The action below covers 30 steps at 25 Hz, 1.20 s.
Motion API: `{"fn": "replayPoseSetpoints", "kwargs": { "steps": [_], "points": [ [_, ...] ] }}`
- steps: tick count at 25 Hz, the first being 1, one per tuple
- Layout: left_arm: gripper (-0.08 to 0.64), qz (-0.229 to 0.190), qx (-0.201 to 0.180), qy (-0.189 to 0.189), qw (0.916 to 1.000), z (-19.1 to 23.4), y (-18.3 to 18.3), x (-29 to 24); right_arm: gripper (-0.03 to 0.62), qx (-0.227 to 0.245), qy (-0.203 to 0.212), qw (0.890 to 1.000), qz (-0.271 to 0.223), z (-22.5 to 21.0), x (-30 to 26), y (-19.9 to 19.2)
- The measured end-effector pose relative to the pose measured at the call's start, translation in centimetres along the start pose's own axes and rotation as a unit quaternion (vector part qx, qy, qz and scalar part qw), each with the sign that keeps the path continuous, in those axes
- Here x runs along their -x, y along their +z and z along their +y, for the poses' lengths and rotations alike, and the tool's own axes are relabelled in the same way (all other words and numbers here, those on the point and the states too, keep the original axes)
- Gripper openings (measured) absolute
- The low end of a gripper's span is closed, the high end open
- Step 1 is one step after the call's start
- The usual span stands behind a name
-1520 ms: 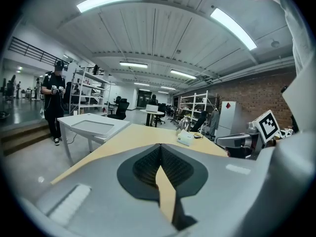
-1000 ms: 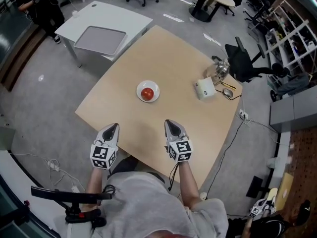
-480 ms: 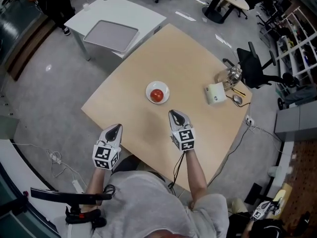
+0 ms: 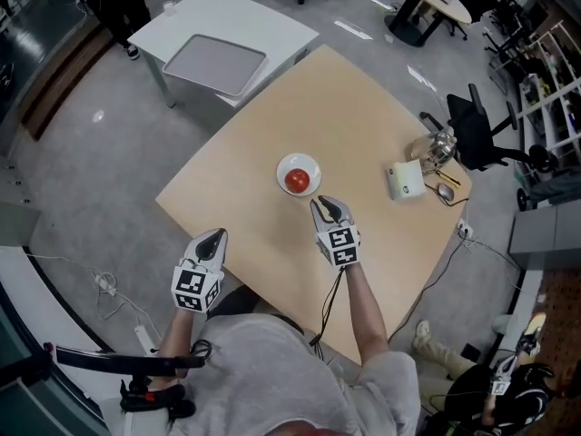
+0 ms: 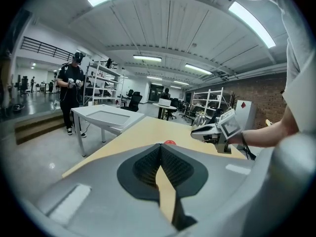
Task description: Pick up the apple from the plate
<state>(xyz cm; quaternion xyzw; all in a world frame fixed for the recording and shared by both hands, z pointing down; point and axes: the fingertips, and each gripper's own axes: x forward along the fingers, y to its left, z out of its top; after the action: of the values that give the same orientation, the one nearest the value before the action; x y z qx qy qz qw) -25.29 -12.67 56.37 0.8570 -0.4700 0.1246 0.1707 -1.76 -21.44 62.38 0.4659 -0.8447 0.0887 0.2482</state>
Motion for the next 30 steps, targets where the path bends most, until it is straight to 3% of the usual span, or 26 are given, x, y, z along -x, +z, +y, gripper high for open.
{"fn": "replayPoseSetpoints", "kwargs": {
  "steps": [6,18,30],
  "points": [
    [0.018,0.009,0.003,0.003,1.0000,0.5,-0.5,-0.4,0.114,0.003,0.019,1.000,0.023,-0.2,-2.7,-1.5],
    [0.018,0.016,0.013,0.011,0.9997,1.5,-0.8,-1.3,0.262,-0.022,0.051,0.997,0.057,-1.5,-7.0,-3.3],
    [0.018,0.026,0.022,0.026,0.9991,3.5,-1.2,-1.4,0.331,0.001,0.068,0.994,0.090,-1.2,-10.6,-5.3]
  ]
}}
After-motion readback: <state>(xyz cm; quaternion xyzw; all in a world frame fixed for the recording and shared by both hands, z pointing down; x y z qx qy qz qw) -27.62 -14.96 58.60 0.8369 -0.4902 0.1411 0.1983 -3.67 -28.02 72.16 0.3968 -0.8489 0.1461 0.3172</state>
